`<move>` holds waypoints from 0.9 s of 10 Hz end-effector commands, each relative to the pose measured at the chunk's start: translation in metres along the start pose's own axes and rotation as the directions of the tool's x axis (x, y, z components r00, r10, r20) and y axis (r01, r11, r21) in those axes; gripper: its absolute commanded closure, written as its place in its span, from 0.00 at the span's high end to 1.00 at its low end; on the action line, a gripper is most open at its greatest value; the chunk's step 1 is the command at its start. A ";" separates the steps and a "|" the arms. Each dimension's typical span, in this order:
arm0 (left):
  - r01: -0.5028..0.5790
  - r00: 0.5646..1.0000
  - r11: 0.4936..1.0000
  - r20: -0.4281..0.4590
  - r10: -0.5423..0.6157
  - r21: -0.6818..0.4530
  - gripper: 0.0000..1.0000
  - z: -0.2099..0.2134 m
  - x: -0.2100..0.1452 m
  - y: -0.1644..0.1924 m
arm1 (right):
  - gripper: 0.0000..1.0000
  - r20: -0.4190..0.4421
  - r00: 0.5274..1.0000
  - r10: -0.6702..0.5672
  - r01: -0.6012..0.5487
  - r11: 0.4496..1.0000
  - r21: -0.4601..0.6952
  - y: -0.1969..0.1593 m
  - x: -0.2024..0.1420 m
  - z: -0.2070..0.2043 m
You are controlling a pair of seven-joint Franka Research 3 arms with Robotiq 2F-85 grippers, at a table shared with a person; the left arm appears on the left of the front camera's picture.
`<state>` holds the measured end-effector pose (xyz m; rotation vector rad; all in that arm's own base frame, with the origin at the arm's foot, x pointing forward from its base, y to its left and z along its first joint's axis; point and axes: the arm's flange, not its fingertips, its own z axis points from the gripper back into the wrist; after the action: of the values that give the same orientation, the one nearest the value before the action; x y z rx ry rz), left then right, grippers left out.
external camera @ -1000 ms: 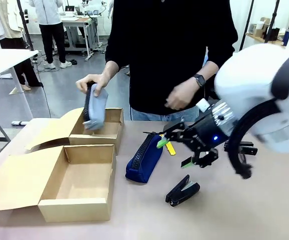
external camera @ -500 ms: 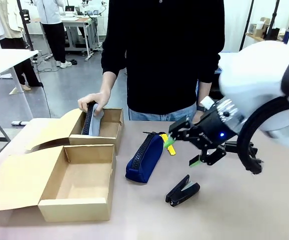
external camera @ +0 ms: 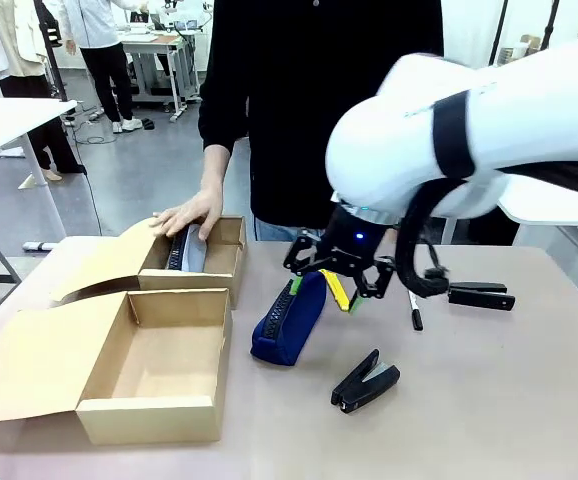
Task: Place items inside the box.
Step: Pick up a Pencil pouch or Stapler and place it inside the Mailer Box closest to the robot.
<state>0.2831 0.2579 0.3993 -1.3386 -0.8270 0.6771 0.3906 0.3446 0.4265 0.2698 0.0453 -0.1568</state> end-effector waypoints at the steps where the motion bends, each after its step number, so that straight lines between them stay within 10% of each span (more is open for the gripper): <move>1: 0.007 1.000 1.000 0.004 -0.006 -0.021 1.00 0.001 -0.001 -0.001 | 1.00 -0.012 0.999 -0.051 0.051 0.998 -0.034 0.049 0.025 -0.025; 9: 0.007 1.000 1.000 0.004 -0.006 -0.021 1.00 0.001 -0.001 -0.001 | 1.00 0.169 0.963 -0.209 0.236 0.959 -0.158 0.082 0.043 -0.101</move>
<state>0.2831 0.2581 0.3993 -1.3387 -0.8269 0.6771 0.4433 0.4320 0.3407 0.1306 -0.0177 -0.3197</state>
